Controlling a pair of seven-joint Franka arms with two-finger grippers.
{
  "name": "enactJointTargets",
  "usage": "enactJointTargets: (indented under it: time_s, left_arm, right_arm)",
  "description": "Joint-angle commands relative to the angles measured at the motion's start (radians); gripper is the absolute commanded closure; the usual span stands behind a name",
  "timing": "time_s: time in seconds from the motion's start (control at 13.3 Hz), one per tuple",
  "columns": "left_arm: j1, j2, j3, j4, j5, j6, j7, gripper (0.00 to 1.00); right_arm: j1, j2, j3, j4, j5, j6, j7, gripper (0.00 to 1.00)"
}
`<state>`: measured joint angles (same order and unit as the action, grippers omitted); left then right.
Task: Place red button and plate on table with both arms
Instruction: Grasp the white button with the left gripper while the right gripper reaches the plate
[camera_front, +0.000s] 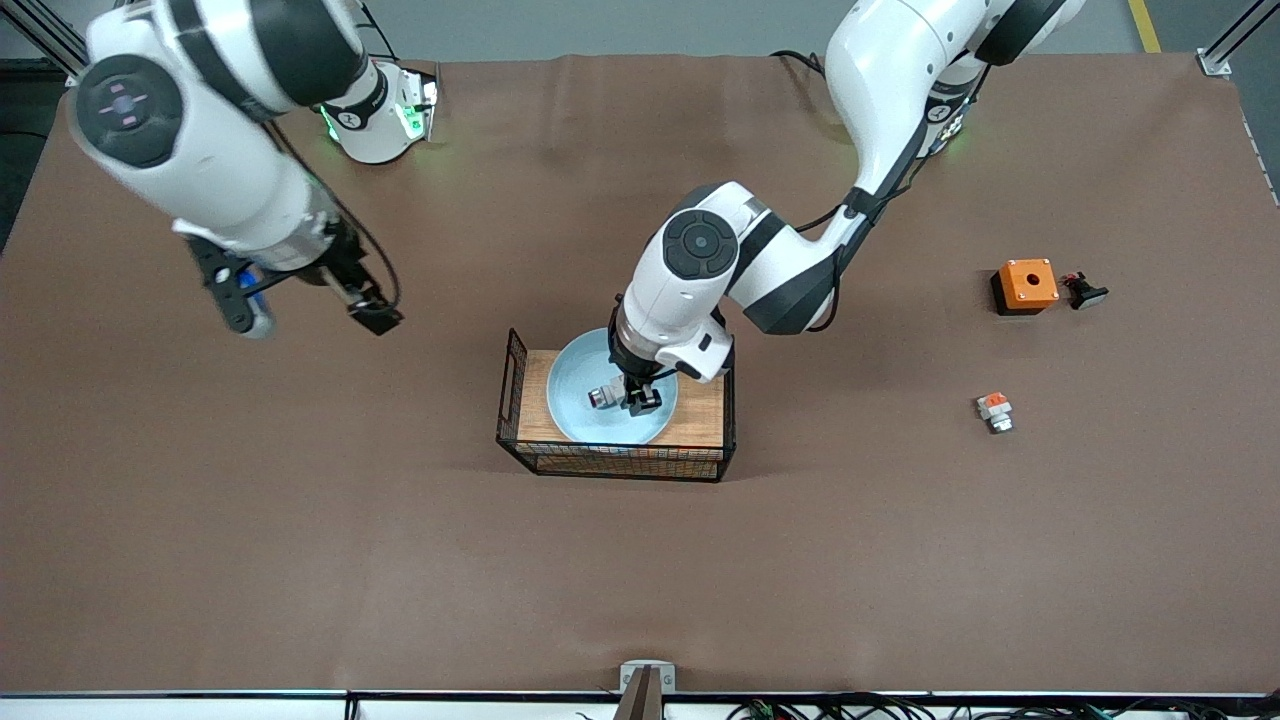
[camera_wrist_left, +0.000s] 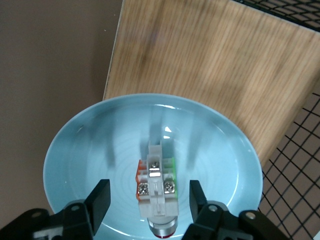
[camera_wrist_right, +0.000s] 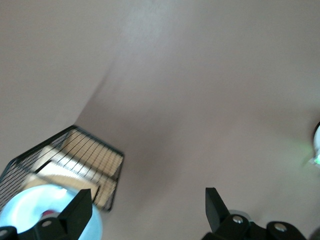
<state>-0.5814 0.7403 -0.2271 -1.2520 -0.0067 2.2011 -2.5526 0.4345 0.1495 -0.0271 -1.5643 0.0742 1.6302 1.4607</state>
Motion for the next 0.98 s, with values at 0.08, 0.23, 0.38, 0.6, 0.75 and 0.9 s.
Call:
enactJointTargets:
  time_s: [0.08,0.23,0.38,0.6,0.75,0.9]
  left_arm:
    - [-0.012,0.036,0.011,0.029,0.008,0.005,-0.017,0.40]
    - [-0.012,0.036,0.009,0.029,0.008,0.005,-0.015,0.60]
    - [-0.012,0.033,0.011,0.028,0.014,0.005,-0.005,0.73]
    - [-0.011,0.022,0.011,0.028,0.017,0.003,0.017,0.83]
    - [-0.005,0.007,0.009,0.028,0.016,0.002,0.018,0.86]
    - [0.003,-0.018,0.009,0.028,0.017,-0.004,0.020,0.86]
  right_arm:
    - [0.095,0.064,-0.013,0.010,0.009,0.112,0.243,0.00]
    - [0.136,0.094,-0.013,0.010,0.002,0.161,0.328,0.00]
    - [0.161,0.117,-0.013,0.013,0.002,0.201,0.387,0.00]
    - [0.174,0.136,-0.013,0.017,0.002,0.223,0.414,0.00]
    - [0.176,0.142,-0.013,0.017,0.002,0.227,0.417,0.00]
    - [0.190,0.151,-0.013,0.018,-0.001,0.232,0.425,0.00]
